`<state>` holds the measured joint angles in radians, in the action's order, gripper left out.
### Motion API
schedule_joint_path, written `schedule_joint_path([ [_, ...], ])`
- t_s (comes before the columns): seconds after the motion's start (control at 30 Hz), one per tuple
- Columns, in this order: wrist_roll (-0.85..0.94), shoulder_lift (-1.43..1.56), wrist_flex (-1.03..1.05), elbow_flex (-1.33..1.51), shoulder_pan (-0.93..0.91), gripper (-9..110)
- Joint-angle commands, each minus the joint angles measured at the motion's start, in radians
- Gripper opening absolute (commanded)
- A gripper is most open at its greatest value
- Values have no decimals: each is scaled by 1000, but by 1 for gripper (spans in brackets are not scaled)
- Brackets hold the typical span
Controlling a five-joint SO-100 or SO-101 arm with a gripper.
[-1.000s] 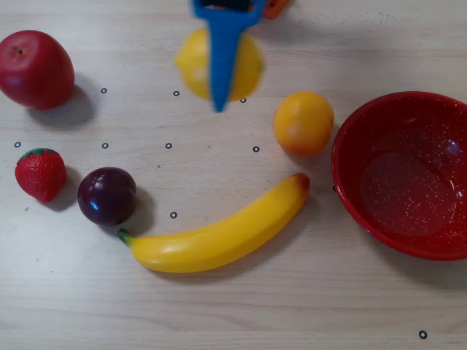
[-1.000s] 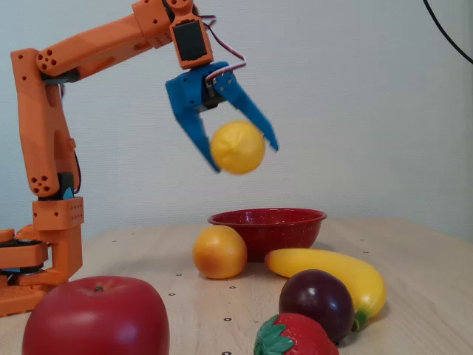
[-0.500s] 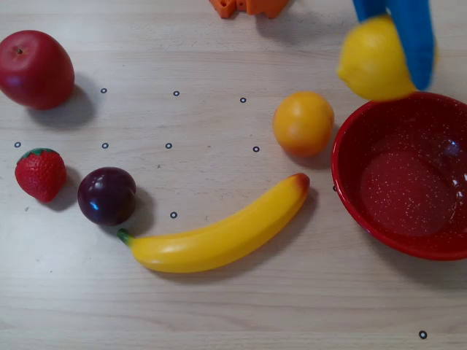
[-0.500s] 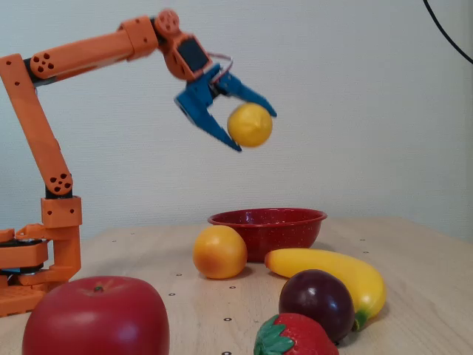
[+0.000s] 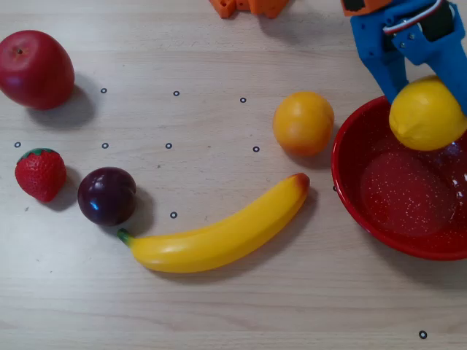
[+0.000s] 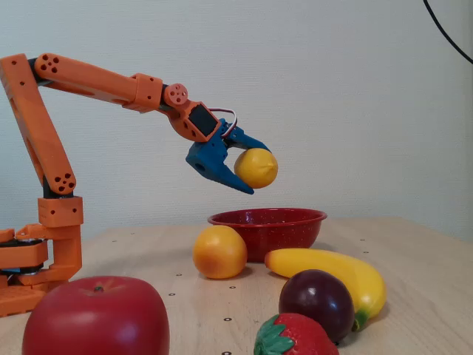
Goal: Put the lemon in the red bowl.
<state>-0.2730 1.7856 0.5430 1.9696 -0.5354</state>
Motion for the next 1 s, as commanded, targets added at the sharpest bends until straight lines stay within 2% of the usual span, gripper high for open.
schedule_joint_path([
  [0.0, -21, -11, -32, -112, -25, 0],
  [0.27, -2, -187, -8, -212, -14, 6],
  [0.47, 61, -239, 61, -288, -2, 33],
  [0.57, 97, -236, 140, -353, 5, 39],
  [0.8, 169, -201, 370, -545, 35, 40],
  [0.97, 216, -144, 557, -684, 78, 29],
])
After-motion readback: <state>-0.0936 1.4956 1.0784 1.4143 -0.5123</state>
